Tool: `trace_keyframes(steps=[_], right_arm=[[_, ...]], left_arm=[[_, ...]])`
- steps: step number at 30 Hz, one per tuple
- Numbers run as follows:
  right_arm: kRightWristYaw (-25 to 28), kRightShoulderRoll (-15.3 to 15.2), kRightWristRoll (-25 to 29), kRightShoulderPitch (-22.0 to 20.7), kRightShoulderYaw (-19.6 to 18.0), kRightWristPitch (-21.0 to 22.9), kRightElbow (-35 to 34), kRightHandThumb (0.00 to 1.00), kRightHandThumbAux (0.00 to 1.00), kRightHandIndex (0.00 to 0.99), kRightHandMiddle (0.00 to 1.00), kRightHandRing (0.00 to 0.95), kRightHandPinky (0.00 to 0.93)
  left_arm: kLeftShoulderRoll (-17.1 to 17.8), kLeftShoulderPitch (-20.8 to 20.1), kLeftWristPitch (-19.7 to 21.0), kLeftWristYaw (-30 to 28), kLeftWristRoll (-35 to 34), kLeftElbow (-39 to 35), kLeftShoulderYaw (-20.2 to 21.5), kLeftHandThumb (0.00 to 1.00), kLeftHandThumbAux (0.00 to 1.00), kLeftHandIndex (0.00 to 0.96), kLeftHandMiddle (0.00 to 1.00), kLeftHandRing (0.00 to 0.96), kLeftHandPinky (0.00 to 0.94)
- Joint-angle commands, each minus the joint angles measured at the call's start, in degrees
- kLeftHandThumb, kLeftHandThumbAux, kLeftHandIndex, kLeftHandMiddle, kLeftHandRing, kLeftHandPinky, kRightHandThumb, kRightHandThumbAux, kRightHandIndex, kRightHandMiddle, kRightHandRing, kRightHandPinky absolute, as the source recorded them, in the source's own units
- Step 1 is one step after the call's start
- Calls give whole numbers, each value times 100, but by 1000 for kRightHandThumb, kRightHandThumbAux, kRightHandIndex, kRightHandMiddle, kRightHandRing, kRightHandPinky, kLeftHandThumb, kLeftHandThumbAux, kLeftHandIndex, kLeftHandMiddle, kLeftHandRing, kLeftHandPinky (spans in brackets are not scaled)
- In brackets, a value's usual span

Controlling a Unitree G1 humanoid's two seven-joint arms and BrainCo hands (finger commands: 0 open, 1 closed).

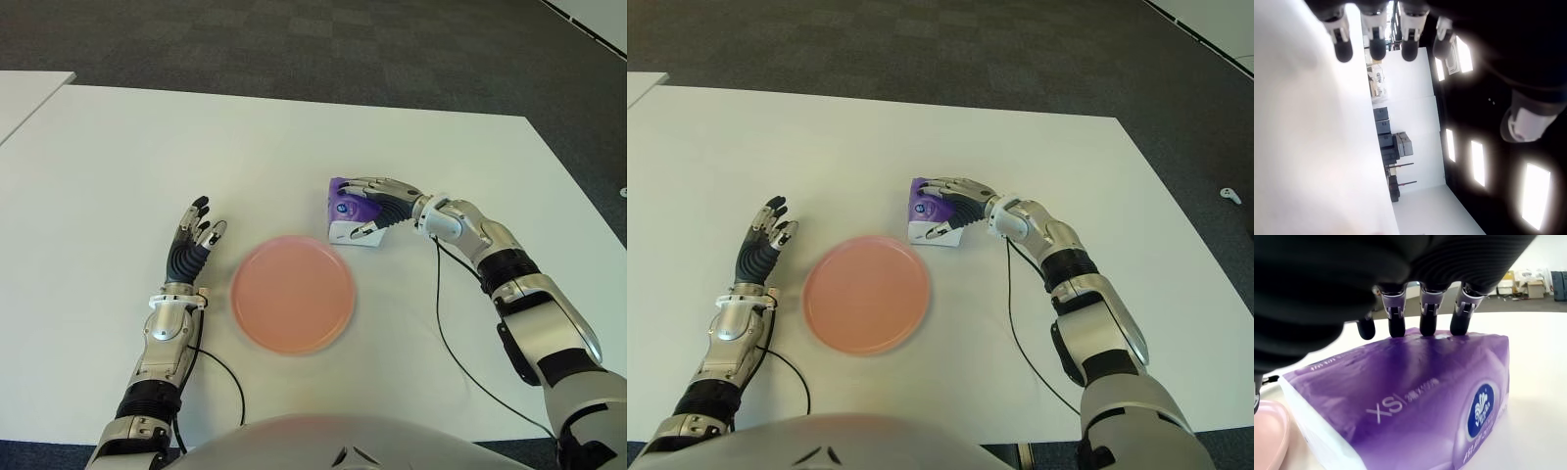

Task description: Put the tissue paper into the plate.

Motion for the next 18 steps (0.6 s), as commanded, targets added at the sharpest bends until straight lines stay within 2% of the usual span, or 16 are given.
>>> trace_keyframes(steps=[1,16,18], right_arm=[[-137,140,-238,-46,220,84,383,273,358,8,0,0,0],[-830,364,-511,-112,731,-94,1185,252,356,25,22,0,0],[-1044,479,-688,-46,915,-65,1287,246,354,23,27,0,0]], left_arm=[[-47,358,20,-11,54,413,-3,0,454,0,0,0,0],[-26,408,18,29,88,321,4,0,438,0,0,0,0],[-28,422,48,29,82,290,7,0,437,0,0,0,0]])
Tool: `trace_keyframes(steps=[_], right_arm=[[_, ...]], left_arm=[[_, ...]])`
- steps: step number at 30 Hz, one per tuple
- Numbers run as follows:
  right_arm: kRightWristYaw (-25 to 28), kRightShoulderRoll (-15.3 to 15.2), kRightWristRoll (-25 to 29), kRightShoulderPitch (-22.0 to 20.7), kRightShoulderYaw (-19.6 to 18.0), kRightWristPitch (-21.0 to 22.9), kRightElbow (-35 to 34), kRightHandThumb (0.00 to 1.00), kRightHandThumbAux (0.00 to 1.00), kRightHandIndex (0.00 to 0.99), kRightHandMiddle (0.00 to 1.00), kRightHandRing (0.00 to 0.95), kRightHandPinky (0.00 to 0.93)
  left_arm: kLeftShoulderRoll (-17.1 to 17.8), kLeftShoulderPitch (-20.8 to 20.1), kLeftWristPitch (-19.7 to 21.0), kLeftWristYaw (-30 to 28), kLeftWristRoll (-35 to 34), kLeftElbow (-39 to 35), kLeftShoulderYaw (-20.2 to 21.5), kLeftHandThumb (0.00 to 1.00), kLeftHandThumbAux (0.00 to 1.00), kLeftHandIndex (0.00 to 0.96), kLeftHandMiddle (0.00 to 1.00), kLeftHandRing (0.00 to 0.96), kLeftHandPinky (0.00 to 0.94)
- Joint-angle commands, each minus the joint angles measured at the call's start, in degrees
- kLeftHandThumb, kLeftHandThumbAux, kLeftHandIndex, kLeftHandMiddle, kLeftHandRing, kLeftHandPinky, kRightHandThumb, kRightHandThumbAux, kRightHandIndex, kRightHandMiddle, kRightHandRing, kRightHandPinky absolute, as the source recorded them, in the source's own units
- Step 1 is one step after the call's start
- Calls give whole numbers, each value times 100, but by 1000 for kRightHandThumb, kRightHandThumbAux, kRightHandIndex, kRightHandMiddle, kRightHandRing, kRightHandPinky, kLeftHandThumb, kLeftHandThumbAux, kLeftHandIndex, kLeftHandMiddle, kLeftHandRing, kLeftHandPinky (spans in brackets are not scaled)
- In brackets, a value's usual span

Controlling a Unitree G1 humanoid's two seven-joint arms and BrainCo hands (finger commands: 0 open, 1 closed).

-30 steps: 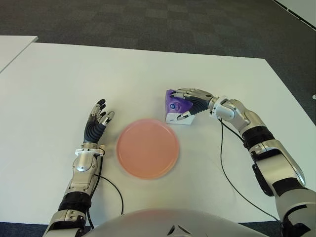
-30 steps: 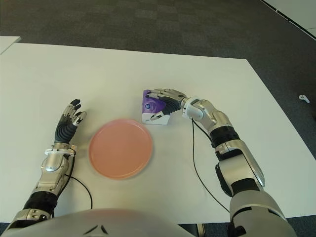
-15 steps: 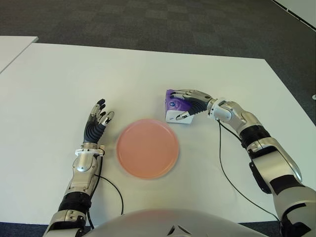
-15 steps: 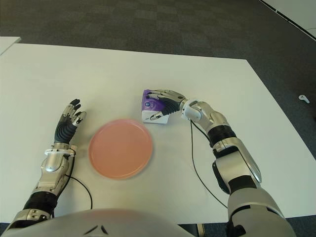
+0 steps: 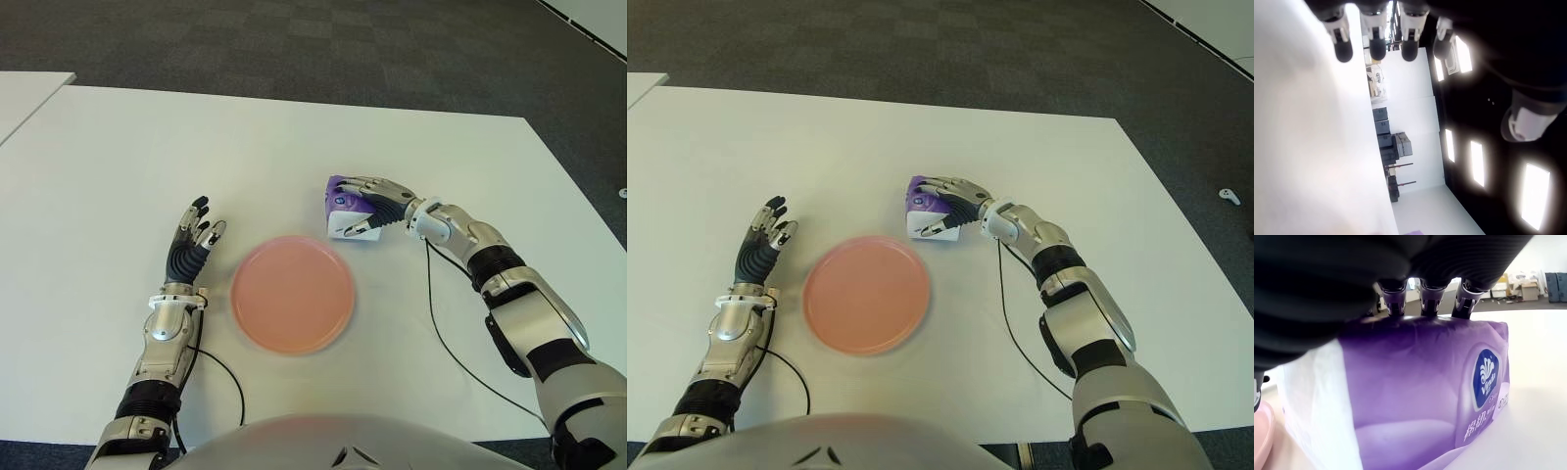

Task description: Put the tissue paper into the plate.

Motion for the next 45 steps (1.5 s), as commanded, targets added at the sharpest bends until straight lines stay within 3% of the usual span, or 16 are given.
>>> trace_keyframes(steps=[1,9,19,28,45], right_arm=[[-199,267,-492,313,502,62,361,244,353,23,28,0,0],[-1192,661,-1203,650,1342,418,596,238,377,6,27,0,0],[-1584,869,-1568,623,2082,683,950,248,446,0,35,2,0],[-1778,895,-1489,614,2297,749,1105,280,475,16,37,5,0],[-1695,971,-1376,652,2291,736,1316,322,493,19,26,0,0]], left_arm=[[-53,417,66,29,76,285,-1,0,437,0,0,0,0],[-93,443,139,70,86,207,3,0,438,0,0,0,0],[-118,475,145,157,152,132,-11,0,445,0,0,0,0],[-95,490,132,167,178,125,-23,0,449,0,0,0,0],[-113,453,152,261,226,216,14,0,450,0,0,0,0]])
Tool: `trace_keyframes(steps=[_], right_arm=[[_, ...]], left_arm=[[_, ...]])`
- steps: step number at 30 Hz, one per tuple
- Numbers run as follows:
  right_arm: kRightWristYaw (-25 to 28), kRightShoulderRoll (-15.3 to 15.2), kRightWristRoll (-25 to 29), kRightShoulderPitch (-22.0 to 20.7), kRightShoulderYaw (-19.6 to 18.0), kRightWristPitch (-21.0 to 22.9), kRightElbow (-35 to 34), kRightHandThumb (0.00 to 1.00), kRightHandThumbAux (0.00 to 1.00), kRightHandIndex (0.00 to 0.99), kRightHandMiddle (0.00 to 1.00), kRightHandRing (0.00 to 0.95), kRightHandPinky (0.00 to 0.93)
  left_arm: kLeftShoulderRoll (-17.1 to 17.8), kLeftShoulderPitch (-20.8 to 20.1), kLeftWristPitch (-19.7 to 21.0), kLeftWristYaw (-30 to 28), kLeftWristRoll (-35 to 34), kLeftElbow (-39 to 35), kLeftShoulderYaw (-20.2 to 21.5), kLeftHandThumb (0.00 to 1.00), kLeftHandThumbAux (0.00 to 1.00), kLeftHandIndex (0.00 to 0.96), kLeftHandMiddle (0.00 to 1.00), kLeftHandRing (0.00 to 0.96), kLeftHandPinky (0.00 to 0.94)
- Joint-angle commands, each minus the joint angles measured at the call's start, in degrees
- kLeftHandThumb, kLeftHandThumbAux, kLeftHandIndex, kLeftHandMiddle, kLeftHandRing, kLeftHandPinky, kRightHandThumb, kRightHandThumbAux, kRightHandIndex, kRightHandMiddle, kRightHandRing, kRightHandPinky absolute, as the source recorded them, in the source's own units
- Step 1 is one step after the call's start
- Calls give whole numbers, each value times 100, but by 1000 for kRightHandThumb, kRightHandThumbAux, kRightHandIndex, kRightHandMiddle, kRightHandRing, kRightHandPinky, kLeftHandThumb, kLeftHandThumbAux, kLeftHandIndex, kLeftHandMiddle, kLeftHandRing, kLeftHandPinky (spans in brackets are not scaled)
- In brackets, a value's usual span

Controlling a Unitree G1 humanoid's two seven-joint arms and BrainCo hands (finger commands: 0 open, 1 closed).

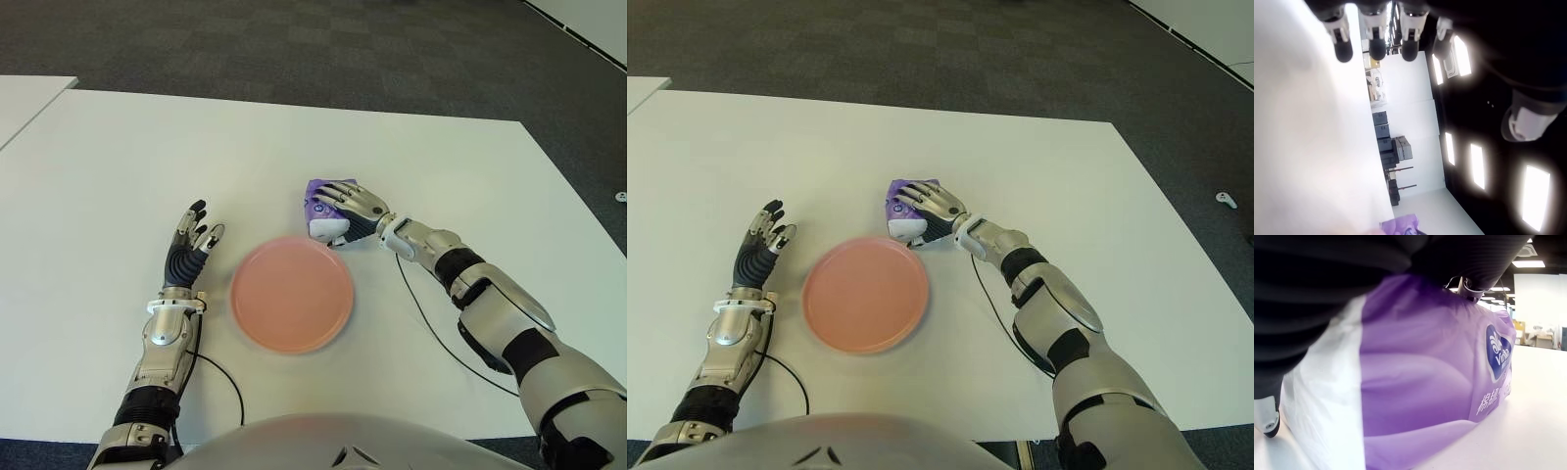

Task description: Put the tissue paper into the plate.

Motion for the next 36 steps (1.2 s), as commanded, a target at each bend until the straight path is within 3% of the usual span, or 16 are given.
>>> trace_keyframes(steps=[1,11,13,17,18,20,21,22,24,30,36], right_arm=[[778,196,-468,885,578,-39,525,322,493,18,25,0,0],[990,219,-263,891,436,-139,560,328,501,14,20,0,14],[1129,230,-68,921,294,-154,537,341,502,26,27,12,58],[1287,325,348,1033,-11,35,581,399,509,154,145,160,243],[1274,368,420,1070,-73,128,616,432,508,250,285,289,343],[1050,479,456,1118,-128,290,766,465,506,340,419,417,446],[695,546,421,1177,-122,373,861,482,504,380,482,482,503],[442,593,399,1220,-115,431,926,565,574,400,562,571,589],[62,606,431,1313,-165,446,914,640,636,419,641,657,674],[-608,760,734,1467,-508,596,882,731,698,439,795,801,831],[-1698,829,524,1541,-434,658,697,747,706,440,866,861,864]], left_arm=[[-89,298,82,160,132,368,5,0,450,0,0,0,0],[-80,288,95,186,139,381,-9,0,439,0,0,0,0],[-84,284,120,154,110,358,-14,0,434,0,0,0,0],[-97,296,180,72,30,273,-21,0,422,0,0,0,0],[-102,300,199,51,7,250,-22,0,416,0,0,0,0],[-111,309,243,21,-25,205,-25,0,411,0,0,0,0],[-116,321,280,14,-37,162,-26,0,408,0,0,0,0],[-120,331,309,8,-46,130,-27,0,404,0,0,0,0],[-123,356,361,13,-43,66,-33,0,400,0,0,0,0],[-105,417,387,80,27,-24,-40,0,413,0,0,0,0],[-95,436,398,47,12,-52,-48,0,422,0,0,0,0]])
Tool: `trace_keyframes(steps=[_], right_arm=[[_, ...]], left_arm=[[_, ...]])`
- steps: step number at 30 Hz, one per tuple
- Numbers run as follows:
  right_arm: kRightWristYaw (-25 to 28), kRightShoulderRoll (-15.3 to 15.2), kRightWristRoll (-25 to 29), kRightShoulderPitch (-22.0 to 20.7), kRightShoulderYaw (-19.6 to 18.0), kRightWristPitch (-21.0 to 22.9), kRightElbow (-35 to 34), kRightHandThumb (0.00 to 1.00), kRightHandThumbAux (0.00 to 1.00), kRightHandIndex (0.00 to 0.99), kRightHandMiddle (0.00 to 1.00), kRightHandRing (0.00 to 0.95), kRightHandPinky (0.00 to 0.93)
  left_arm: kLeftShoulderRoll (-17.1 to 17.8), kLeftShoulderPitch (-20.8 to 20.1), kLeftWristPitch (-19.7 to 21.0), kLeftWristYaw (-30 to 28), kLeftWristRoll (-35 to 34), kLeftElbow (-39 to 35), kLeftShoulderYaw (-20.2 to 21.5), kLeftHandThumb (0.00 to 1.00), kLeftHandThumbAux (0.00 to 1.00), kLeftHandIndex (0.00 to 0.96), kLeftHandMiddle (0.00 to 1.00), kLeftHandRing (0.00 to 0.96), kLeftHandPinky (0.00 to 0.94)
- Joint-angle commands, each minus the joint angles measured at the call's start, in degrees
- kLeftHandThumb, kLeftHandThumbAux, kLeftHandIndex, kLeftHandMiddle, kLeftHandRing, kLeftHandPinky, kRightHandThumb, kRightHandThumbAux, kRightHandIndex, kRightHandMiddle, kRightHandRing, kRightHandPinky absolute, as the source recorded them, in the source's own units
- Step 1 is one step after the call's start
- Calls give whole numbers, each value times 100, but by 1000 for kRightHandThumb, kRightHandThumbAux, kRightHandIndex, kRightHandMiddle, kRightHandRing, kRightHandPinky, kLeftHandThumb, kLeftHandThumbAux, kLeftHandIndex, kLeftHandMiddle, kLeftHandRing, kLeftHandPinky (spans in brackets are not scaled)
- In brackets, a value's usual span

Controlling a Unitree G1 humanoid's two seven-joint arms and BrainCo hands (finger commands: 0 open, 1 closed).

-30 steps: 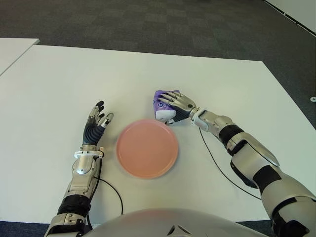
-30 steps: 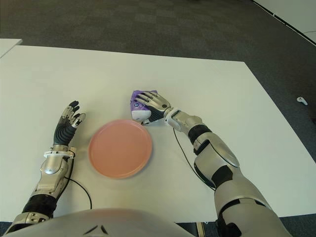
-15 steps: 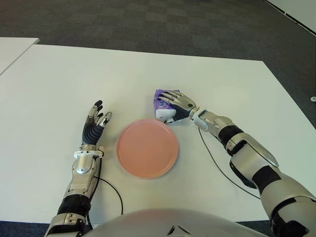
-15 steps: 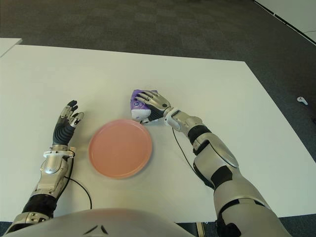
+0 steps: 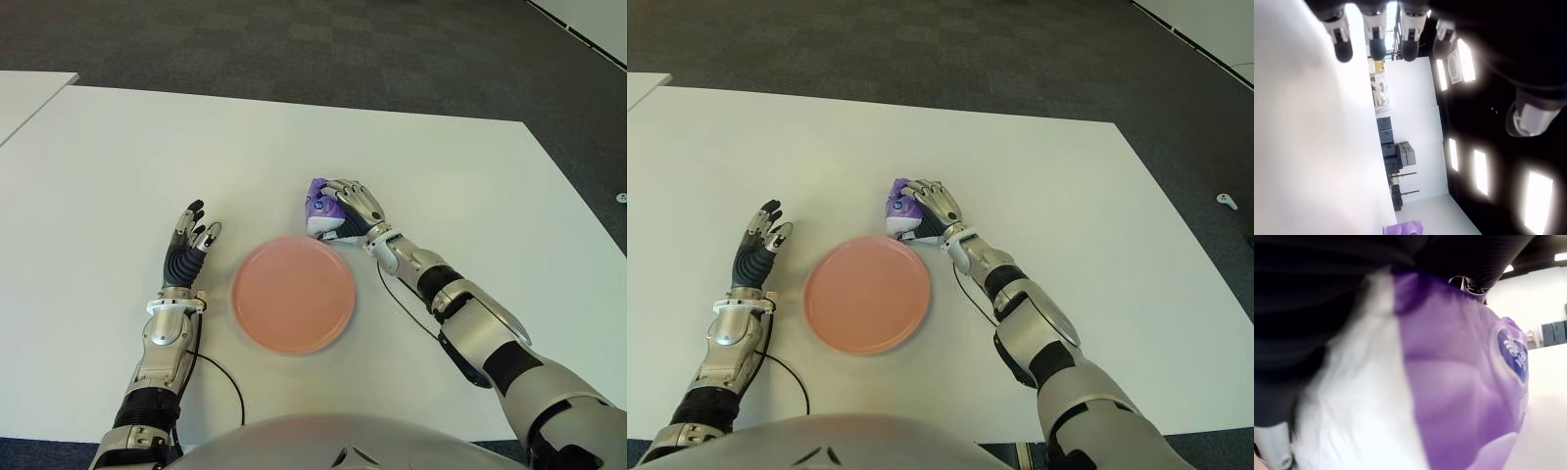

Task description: Put the tissue paper into the plate.

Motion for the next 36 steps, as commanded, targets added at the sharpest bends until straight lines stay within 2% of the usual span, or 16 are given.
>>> trace_keyframes(steps=[1,10,19,36], right_arm=[[-318,159,-424,935,319,329,430,748,706,441,874,867,865],[-1048,174,-648,857,432,454,516,750,707,440,903,891,868],[-1646,177,-799,785,513,523,554,749,707,440,908,893,872],[-1856,155,-832,750,441,470,578,749,707,439,917,891,876]], left_arm=[[-78,356,216,-64,28,227,-48,0,423,0,0,0,0],[-71,356,333,-78,0,194,-44,0,416,0,0,0,0],[-90,318,209,14,45,303,-18,0,424,0,0,0,0],[-109,278,100,23,75,410,-22,0,431,0,0,0,0]])
